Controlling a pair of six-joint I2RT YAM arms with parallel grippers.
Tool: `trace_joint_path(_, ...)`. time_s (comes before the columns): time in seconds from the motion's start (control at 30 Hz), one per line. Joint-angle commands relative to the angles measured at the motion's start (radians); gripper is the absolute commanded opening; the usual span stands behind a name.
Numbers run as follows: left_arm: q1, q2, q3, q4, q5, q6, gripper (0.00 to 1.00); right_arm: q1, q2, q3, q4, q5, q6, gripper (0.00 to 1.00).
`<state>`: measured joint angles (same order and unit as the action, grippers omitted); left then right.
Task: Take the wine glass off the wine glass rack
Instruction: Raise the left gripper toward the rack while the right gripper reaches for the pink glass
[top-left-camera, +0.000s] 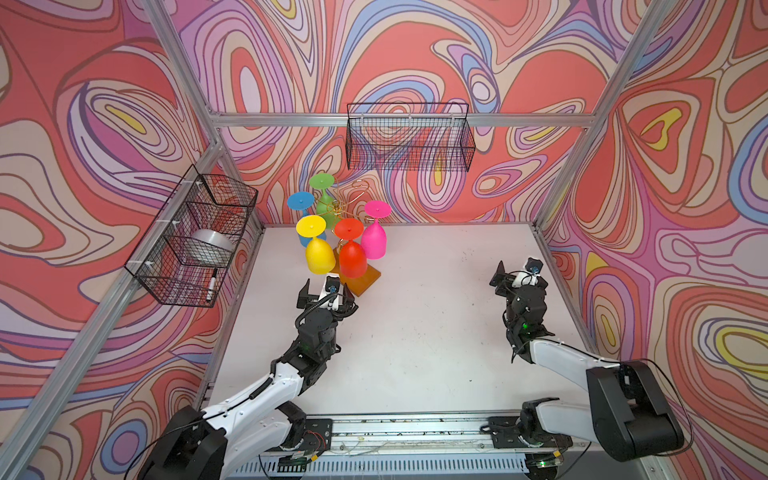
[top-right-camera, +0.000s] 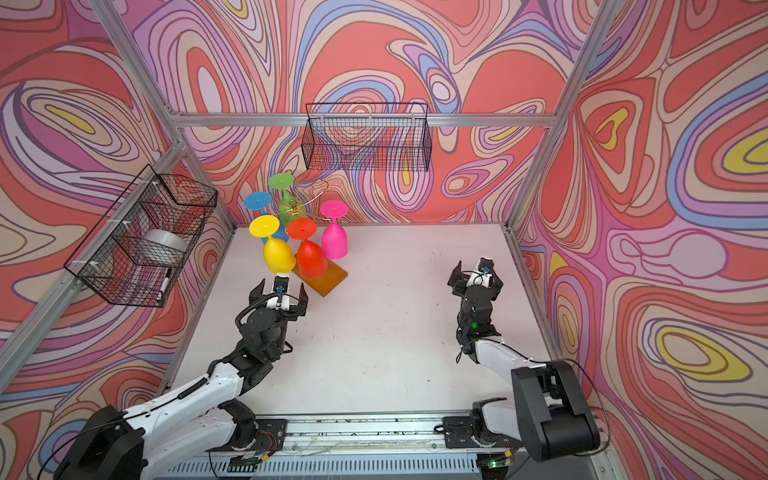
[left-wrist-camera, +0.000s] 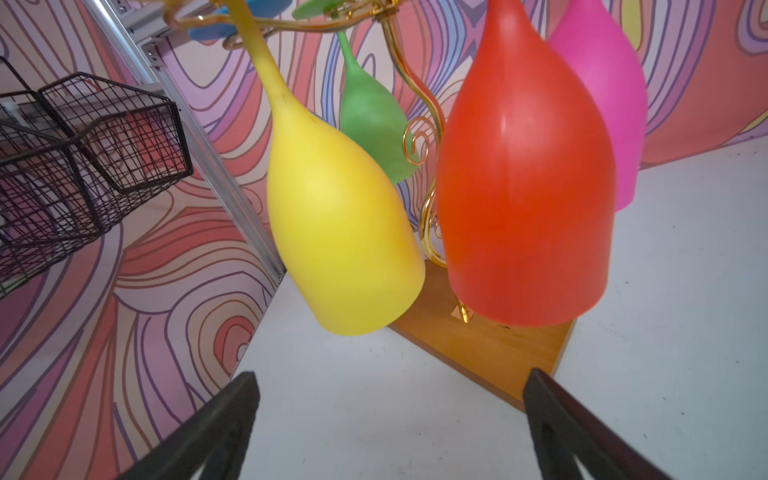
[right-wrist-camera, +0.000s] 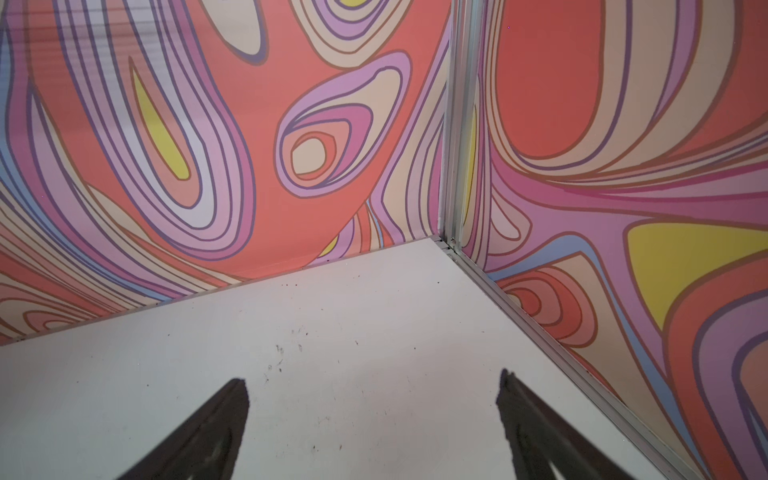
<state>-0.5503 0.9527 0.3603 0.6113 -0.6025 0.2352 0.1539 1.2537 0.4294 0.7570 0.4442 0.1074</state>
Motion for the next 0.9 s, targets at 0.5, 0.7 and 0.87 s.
trace_joint_path(0.5,-0.003,-0.208,0.502,-0.919,0.051,-0.238,1.00,0.300,0.105,0.446,-0.455,-0.006,0.116,0.99)
trace_joint_path(0.7,0.001,-0.140,0.702,-1.028,0.074,-0.276,1.00,0.303,0.140,0.610,-0.568,-0.138,0.197,0.98)
trace_joint_path(0.87,0.035,-0.074,0.849,-1.073,0.198,-0.282,1.00,0.305,0.187,0.746,-0.666,-0.275,0.276,0.98)
